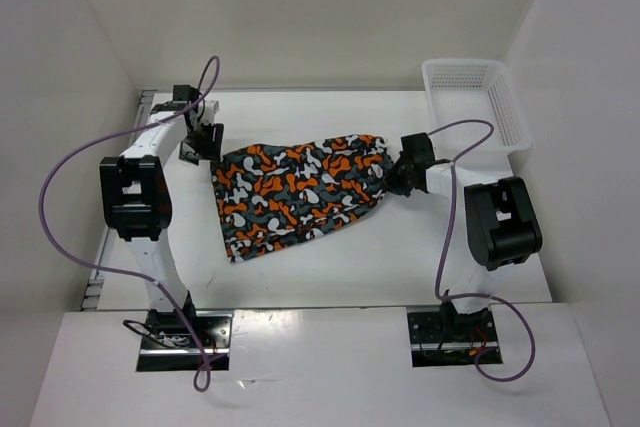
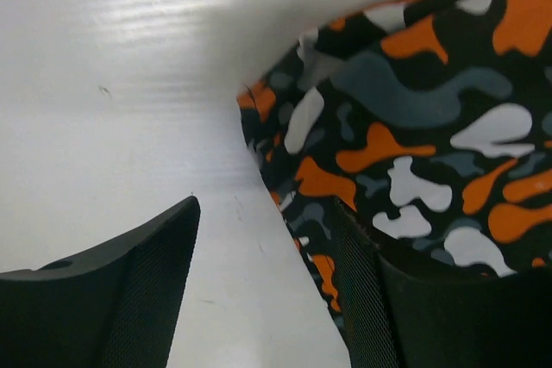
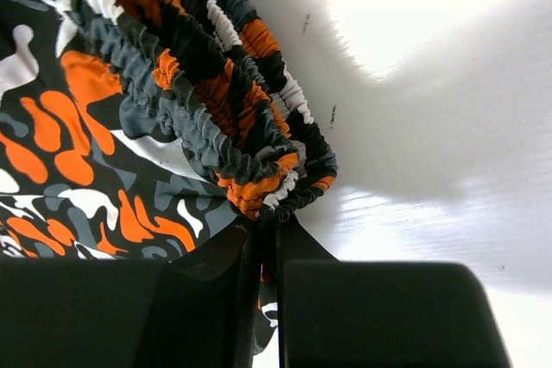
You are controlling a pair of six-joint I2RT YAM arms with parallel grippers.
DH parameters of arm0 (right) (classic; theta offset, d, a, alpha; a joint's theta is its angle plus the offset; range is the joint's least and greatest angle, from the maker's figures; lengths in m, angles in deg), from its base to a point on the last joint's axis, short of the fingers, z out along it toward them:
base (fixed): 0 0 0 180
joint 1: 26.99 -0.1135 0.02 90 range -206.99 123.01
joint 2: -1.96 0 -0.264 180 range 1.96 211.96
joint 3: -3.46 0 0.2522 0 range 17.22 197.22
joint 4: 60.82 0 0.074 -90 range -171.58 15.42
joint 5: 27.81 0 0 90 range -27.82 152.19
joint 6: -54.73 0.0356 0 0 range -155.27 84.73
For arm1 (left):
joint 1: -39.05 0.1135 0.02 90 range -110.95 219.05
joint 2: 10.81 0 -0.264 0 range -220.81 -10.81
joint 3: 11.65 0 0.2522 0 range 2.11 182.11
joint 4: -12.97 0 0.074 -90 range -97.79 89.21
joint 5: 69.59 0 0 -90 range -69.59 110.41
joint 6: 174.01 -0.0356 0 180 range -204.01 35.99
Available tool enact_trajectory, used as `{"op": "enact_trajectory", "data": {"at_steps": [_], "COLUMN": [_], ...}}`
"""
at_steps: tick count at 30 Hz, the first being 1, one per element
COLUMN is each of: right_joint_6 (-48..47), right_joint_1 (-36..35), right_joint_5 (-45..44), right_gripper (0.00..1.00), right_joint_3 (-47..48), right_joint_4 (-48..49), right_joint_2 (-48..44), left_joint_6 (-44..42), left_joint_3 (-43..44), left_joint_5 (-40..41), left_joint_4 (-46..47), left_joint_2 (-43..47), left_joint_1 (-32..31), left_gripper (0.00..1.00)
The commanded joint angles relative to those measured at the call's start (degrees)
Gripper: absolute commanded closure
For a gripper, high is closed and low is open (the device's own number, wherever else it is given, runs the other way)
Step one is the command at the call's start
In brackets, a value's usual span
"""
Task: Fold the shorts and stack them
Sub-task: Fold the shorts
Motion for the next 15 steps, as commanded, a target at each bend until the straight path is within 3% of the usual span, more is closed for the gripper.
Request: {"op": "enact_trajectory", "data": {"at_steps": [1, 6, 10, 15], "right_joint_6": [-1.02, -2.25, -6.81, -15.51], "right_joint_1": [-0.95, -0.95, -1.48, -1.48], "right_joint_5": [-3.88, -7.57, -11.35, -15.47], "right_gripper": [0.99, 1.00, 1.00, 1.00], "right_joint_3": [2.47, 3.70, 5.80, 9.14], "right_joint_4": [-0.59, -1.73, -3.66, -5.68], "right_joint_2": [-3.79, -5.64, -7.66, -9.77], "left_joint_6": [-0.19, -0.19, -0.19, -0.19], "left_joint_3": [-3.97, -6.88, -3.20, 2.25], "left_joint_5": [-6.08, -7.49, -8.18, -7.93], "left_joint_4": [-4.62, -2.25, -2.25, -2.25], "left_joint_2": [1.82, -0.46, -5.03, -9.16], "left_joint_1": [0.49, -0.65, -1.36, -5.66], "left_gripper": [0.30, 0.30, 0.33, 0.49]}}
